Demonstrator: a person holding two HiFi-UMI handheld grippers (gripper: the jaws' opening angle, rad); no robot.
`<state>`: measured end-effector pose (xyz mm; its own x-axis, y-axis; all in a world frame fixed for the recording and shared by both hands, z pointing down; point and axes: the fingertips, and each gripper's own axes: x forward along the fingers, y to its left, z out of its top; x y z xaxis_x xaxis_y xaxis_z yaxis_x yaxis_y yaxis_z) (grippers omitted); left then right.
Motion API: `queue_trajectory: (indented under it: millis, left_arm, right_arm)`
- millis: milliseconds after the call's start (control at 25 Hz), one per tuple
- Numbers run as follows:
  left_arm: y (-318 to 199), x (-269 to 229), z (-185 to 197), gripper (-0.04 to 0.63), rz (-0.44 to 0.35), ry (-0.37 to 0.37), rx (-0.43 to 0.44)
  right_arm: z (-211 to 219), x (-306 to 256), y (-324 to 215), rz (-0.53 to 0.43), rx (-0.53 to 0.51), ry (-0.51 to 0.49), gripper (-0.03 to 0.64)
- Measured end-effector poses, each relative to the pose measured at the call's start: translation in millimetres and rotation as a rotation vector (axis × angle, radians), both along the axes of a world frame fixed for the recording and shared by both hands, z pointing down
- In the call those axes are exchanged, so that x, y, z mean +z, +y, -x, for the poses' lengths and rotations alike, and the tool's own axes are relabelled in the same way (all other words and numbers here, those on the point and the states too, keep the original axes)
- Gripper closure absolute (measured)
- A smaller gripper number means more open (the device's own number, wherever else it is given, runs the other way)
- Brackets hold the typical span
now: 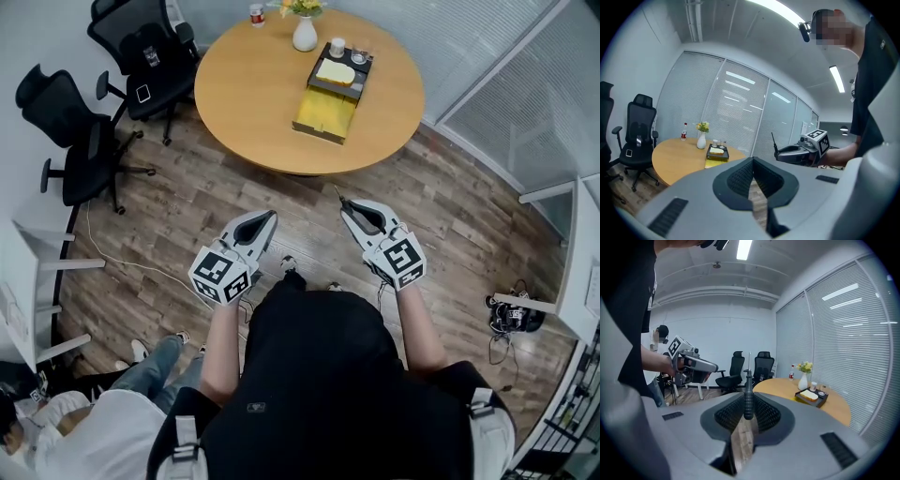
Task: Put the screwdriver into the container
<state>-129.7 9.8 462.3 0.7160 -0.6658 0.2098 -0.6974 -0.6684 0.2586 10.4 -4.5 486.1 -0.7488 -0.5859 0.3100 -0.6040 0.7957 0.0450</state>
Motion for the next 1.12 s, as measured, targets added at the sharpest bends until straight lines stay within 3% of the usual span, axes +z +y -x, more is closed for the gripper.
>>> queue_trajectory:
  millis: [480,720,1120]
  left_arm:
    - [-39.2,6.5,40.5,0.591,0.001,0.007,0.058]
    - [-48.8,9.1,44.8,0.591,0.0,0.008,0.1]
    - [-56.7,20.2,41.9,0.591,0.033,-0.002,0.1]
  right_arm:
    - [36.5,5.7,-32.8,0.01,0.073,-0.017,0.558]
    - [40.7,9.2,-35.0,0.0,0.125,-0.014,0.558]
    - [36.7,23.9,-41.6,0.034,0.124,-0.009,0.558]
